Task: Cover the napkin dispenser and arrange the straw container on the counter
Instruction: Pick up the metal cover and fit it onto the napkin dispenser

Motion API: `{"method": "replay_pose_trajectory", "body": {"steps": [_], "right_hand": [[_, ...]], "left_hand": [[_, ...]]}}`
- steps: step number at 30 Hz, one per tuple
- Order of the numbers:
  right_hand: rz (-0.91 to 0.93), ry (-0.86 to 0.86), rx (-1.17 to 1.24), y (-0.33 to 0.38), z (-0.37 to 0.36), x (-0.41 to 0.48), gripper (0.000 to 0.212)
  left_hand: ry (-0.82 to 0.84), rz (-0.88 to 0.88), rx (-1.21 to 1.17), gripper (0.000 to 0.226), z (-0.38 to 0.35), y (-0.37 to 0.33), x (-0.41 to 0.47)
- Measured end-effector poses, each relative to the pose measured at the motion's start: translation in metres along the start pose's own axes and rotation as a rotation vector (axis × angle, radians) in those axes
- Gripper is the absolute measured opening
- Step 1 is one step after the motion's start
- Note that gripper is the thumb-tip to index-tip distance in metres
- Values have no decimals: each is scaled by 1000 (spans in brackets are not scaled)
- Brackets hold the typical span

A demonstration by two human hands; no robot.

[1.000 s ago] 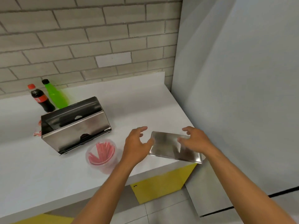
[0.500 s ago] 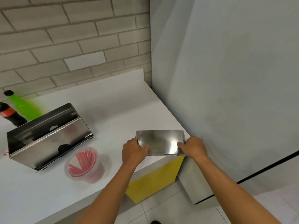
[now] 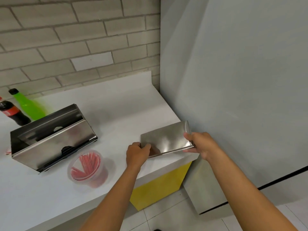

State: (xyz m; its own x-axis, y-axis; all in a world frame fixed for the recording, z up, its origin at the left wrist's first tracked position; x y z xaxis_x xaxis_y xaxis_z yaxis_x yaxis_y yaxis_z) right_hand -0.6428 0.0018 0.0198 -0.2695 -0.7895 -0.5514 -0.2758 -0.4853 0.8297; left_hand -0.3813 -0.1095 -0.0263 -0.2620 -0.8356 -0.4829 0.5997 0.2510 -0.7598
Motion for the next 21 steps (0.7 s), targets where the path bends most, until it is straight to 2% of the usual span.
{"method": "replay_pose_trajectory", "body": {"steps": [3, 5, 8, 16, 19, 21], "right_hand": [[55, 17, 35, 18, -11, -1, 8], [92, 11, 19, 31, -13, -2, 14], [162, 2, 4, 56, -12, -6, 16], [340, 200, -65, 123, -68, -11, 11], [379, 258, -117, 136, -114, -4, 21], [413, 304, -190, 141, -151, -1, 17]], "left_hand": [[19, 26, -89, 40, 0, 1, 2], [34, 43, -165, 57, 2, -2, 1], [34, -15, -290, 41, 16, -21, -6], [-231, -201, -472, 22, 126, -62, -55], [-345, -220, -474, 33, 175, -53, -76], [-417, -208, -478, 48, 207, -37, -90]]}}
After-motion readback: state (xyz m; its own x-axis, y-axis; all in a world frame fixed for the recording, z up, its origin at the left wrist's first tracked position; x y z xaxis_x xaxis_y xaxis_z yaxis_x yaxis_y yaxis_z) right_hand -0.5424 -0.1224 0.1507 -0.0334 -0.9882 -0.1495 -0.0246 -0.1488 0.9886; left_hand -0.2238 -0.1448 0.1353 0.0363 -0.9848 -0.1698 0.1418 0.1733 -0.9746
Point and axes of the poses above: each hand's wrist, its own x-axis towards the middle knuckle, its own z-axis out of the back of the hand, y = z × x, the point moved 7 cm from there along x, towards the middle knuckle, and after that the axes turned 15 degrees about y, right-handed, at the moved point
